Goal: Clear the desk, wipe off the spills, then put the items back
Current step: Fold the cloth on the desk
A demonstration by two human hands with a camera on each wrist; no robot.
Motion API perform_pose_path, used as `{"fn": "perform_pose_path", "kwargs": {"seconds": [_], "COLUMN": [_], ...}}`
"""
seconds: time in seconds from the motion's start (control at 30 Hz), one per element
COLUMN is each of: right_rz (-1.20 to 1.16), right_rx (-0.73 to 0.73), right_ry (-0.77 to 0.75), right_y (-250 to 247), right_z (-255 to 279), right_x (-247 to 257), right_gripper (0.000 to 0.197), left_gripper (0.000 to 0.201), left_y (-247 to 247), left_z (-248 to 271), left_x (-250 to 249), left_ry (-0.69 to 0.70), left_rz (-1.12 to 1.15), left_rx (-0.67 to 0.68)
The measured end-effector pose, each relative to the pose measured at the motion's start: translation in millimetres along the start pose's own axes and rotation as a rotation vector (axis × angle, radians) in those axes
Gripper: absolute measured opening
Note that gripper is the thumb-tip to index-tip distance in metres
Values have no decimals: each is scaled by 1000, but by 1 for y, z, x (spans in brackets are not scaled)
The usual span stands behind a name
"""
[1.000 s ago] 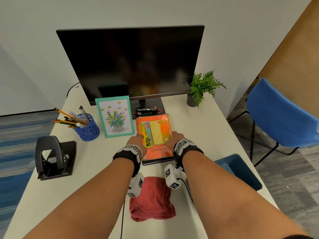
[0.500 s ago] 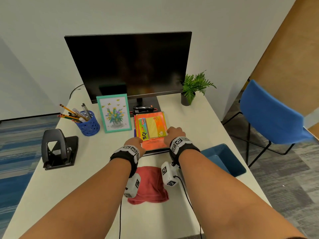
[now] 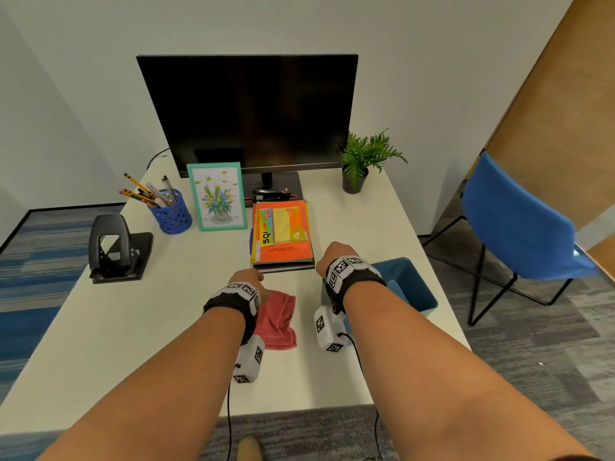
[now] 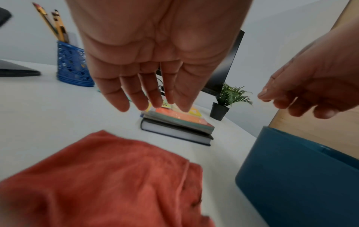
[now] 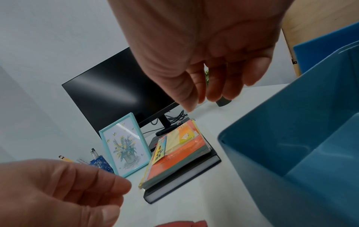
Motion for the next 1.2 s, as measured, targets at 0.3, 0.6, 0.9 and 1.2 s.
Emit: {"fn": "perform_pose_path", "kwargs": {"seconds": [0.3,0.6,0.9,1.2], "right_rz": [158,76,58,64], "right_rx": [176,120,112,121], "right_ry": [5,55,20,33], "right_y": [18,36,46,56], "right_z": [14,13,11,12], "right_x": [1,15,43,67], "right_gripper": [30,25,25,28], "left_gripper": [17,43,52,36], "left_y": [18,43,55,13], "left_z": [9,4,-53,-22], "left_x": [34,61,89,72], "left_ry": [-103,-133,-139,-87], "left_rz": [-198,-266,-97,-21], "left_rx": [120,195,221,149]}}
Point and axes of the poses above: each hand's wrist, its own z-axis away from the middle knuckle, its own y-axis out of the palm, x = y × z, the point moved 3 cm from there along -z, towards the middle knuckle, and after that the axes turned 3 degrees about -x, right-handed, at the moved point
